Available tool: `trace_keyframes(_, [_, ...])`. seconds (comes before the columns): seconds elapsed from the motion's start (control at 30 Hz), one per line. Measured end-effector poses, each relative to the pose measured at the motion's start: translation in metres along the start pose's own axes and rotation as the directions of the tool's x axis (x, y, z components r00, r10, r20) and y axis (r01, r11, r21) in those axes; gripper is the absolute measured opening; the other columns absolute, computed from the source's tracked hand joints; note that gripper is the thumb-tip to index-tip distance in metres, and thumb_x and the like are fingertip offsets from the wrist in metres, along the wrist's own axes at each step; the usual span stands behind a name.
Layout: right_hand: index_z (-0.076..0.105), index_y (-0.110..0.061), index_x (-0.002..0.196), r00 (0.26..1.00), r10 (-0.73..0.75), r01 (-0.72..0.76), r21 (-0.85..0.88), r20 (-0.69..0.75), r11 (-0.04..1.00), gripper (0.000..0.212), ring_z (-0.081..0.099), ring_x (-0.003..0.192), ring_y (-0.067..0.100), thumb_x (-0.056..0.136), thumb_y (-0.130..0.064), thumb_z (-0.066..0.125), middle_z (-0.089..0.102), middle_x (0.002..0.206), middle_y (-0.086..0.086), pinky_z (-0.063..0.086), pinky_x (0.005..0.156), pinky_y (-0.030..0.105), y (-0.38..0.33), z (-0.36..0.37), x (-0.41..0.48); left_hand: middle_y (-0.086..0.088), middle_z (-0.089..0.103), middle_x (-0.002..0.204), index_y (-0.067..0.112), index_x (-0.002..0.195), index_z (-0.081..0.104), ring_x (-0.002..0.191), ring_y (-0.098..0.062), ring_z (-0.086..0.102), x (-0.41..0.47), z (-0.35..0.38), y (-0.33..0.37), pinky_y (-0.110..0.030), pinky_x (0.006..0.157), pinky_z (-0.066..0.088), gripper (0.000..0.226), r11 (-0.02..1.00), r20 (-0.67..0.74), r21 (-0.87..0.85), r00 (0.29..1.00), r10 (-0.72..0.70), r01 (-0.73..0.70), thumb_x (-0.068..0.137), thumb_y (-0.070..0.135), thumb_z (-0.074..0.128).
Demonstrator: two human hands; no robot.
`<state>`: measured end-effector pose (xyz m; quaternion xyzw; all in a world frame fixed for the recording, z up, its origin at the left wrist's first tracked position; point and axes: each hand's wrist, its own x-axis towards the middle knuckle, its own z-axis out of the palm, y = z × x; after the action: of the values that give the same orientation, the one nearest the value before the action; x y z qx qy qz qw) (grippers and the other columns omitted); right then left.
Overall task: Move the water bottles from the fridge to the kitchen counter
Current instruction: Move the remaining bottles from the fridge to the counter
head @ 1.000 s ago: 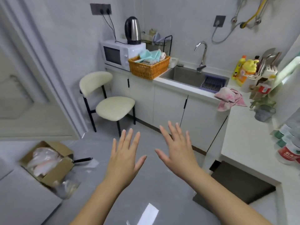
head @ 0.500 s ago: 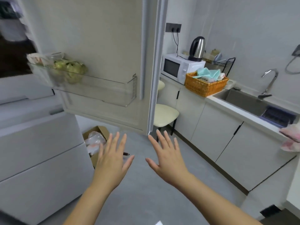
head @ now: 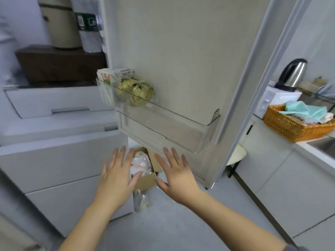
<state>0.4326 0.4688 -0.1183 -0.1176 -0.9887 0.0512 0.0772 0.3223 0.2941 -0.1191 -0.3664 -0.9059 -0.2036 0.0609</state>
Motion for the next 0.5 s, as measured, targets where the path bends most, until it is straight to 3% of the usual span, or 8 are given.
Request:
trace_keyframes(0.13, [0.0,-0.031,0.158,0.994,-0.08,0.079,0.015,0.073,0.997,0.071,-0.017,0.152,0.025,0.099,-0.054,0.032,-0.012,0.166,0.002,-0.007,0.121,0.047,-0.012,0.004,0.039,-0.007,0.014,0.162,0.02,0.154,0.017,0.15,-0.026,0.004,0.014,0.001,-0.029,-0.051,0.118,0.01,0.087,0.998,-0.015,0.019,0.998,-0.062,0.062,0.081,0.068,0.011])
trace_keyframes(0.3, [0.001,-0.032,0.157,0.989,-0.118,0.113,0.058,0.089,0.992,0.07,-0.02,0.151,0.023,0.098,-0.053,0.033,-0.013,0.166,0.0,-0.013,0.12,0.043,-0.046,0.015,0.084,-0.009,0.021,0.16,0.016,0.153,0.025,0.149,-0.028,0.011,0.032,-0.005,-0.08,-0.053,0.117,0.015,0.087,0.993,-0.031,0.029,0.993,-0.114,0.115,0.082,0.066,0.015])
trace_keyframes(0.5, [-0.002,-0.033,0.157,0.991,-0.114,0.113,0.011,0.075,0.994,0.071,-0.019,0.151,0.023,0.101,-0.053,0.036,-0.015,0.166,0.0,-0.013,0.118,0.042,-0.102,0.027,0.154,-0.001,0.002,0.163,0.024,0.155,0.006,0.15,-0.018,-0.01,0.062,-0.029,-0.16,-0.045,0.12,0.002,0.088,0.994,-0.033,0.013,0.993,-0.112,0.112,0.081,0.07,0.005])
